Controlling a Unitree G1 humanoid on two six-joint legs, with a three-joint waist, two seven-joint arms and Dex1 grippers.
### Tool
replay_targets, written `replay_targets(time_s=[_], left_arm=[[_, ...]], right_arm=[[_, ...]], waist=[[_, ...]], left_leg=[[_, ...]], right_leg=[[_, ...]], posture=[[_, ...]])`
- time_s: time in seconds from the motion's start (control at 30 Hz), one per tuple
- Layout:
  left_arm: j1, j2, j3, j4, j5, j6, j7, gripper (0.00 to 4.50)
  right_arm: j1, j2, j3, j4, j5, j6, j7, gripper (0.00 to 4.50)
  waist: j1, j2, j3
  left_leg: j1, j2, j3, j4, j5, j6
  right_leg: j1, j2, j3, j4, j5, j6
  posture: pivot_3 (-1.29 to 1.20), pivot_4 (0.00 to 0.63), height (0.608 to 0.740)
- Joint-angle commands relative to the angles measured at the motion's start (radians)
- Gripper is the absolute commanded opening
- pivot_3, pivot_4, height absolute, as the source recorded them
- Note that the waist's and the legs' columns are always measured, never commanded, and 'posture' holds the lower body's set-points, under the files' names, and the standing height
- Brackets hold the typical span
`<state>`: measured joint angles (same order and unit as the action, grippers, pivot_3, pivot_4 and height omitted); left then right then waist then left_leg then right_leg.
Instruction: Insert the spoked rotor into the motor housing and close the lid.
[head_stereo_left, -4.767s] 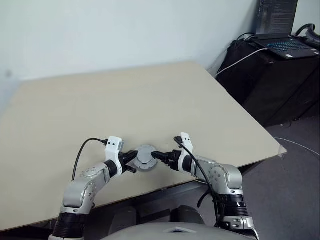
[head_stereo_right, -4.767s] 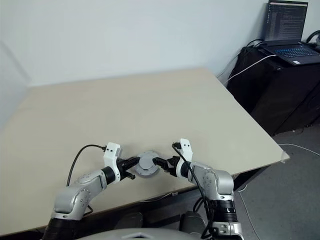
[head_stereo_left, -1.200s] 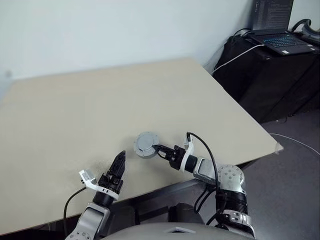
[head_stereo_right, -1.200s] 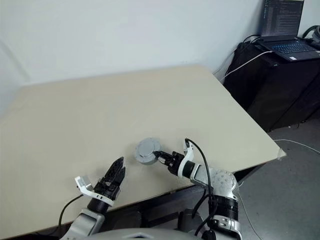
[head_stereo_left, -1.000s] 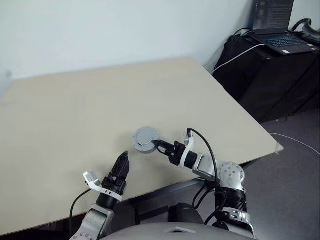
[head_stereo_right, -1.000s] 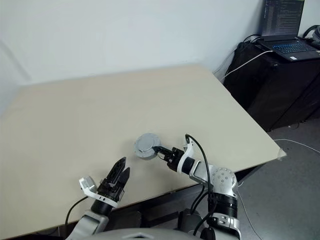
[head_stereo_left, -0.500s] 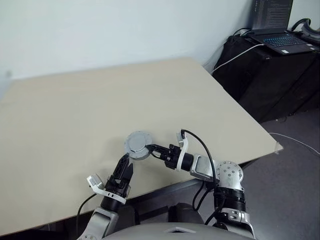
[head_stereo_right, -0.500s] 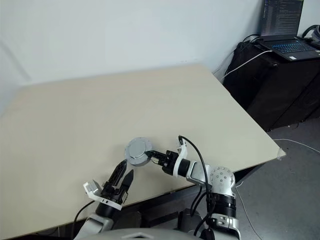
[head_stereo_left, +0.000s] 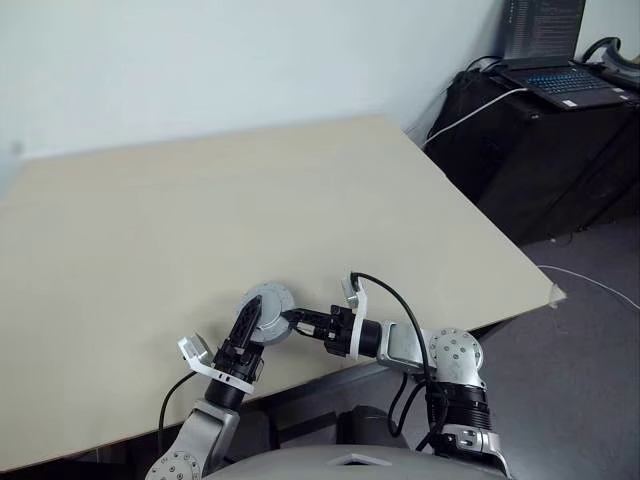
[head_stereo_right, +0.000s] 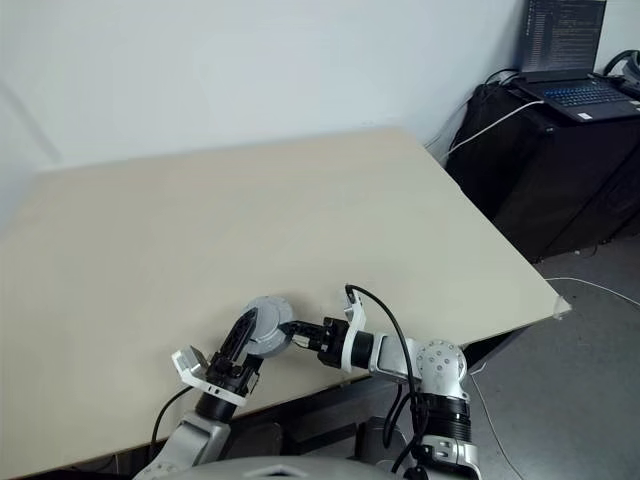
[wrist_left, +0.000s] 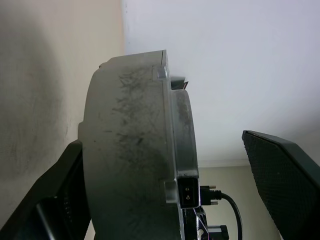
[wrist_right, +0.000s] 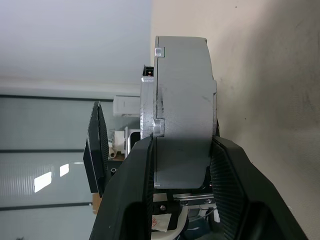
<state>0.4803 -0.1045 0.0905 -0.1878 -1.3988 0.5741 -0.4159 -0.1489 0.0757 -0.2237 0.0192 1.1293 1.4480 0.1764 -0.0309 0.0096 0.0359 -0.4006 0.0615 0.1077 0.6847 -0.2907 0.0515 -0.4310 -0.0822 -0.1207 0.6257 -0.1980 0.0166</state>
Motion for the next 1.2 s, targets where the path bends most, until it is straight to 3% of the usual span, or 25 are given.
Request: replay_targets(time_s=[0.03,0.2,0.23,0.53,0.87,0.97,1.1,1.2], left_arm=[[-0.03,-0.094,-0.047,-0.016,-0.015,-0.003,-0.016,3.87],[-0.011,-0.098,-0.051,-0.031,-0.024,-0.001,-0.004,2.22],[-0.008,-0.097,-0.053,-0.034,-0.027,-0.001,-0.003,2.12],[-0.005,-0.094,-0.062,-0.039,-0.033,-0.018,0.006,2.12],[-0.02,-0.098,-0.054,-0.048,-0.008,-0.057,0.011,2.12],[-0.031,-0.105,-0.038,-0.052,0.015,-0.096,0.013,2.12],[-0.067,-0.109,0.0,-0.059,0.052,-0.18,0.045,2.12],[-0.111,-0.104,0.036,-0.034,0.079,-0.249,0.096,2.12]], right_arm=[[-0.011,0.031,0.003,-0.042,0.049,-0.004,0.02,1.28],[-0.007,0.028,0.008,-0.045,0.05,-0.022,0.015,1.28],[-0.005,0.026,0.011,-0.05,0.044,-0.033,0.016,1.28],[0.001,-0.031,0.093,-0.124,-0.044,-0.155,0.103,1.28],[0.027,-0.077,0.077,-0.168,0.003,-0.141,0.123,4.5],[0.038,-0.116,0.106,-0.203,-0.015,-0.149,0.144,4.5],[0.081,-0.31,0.347,-0.334,-0.262,-0.355,0.291,4.5],[0.111,-0.359,0.424,-0.364,-0.4,-0.55,0.353,4.5]], waist=[[0.0,0.0,0.0],[0.0,0.0,0.0],[0.0,0.0,0.0],[0.001,0.0,0.0],[0.003,-0.001,0.0],[0.004,-0.001,0.0],[0.005,-0.002,-0.001],[0.005,-0.003,-0.001]], left_leg=[[0.0,0.0,0.0,0.0,0.0,0.0],[0.0,0.0,0.0,0.0,0.0,0.0],[0.0,0.0,0.0,0.0,0.0,0.0],[0.0,0.0,0.0,0.0,0.0,0.0],[0.0,0.0,0.0,0.0,0.0,0.0],[0.0,0.0,0.0,0.0,0.0,0.0],[0.0,-0.001,0.0,0.001,0.0,0.0],[0.0,0.0,0.0,0.0,0.0,0.0]], right_leg=[[0.0,0.0,0.0,0.0,0.0,0.0],[0.0,0.0,0.0,0.0,0.0,0.0],[0.0,0.0,0.0,0.0,0.0,0.0],[0.0,0.0,0.0,0.0,0.0,0.0],[0.0,0.0,0.0,0.0,0.0,0.0],[0.0,0.0,0.0,0.0,0.0,0.0],[0.0,0.0,0.0,0.0,0.0,0.0],[0.001,0.0,0.0,0.0,0.0,0.0]], posture=[[0.0,0.0,0.74],[0.0,0.0,0.74],[0.0,0.0,0.74],[0.0,0.0,0.74],[0.0,0.0,0.74],[0.0,0.0,0.74],[0.0,0.0,0.74],[0.0,0.0,0.74]])
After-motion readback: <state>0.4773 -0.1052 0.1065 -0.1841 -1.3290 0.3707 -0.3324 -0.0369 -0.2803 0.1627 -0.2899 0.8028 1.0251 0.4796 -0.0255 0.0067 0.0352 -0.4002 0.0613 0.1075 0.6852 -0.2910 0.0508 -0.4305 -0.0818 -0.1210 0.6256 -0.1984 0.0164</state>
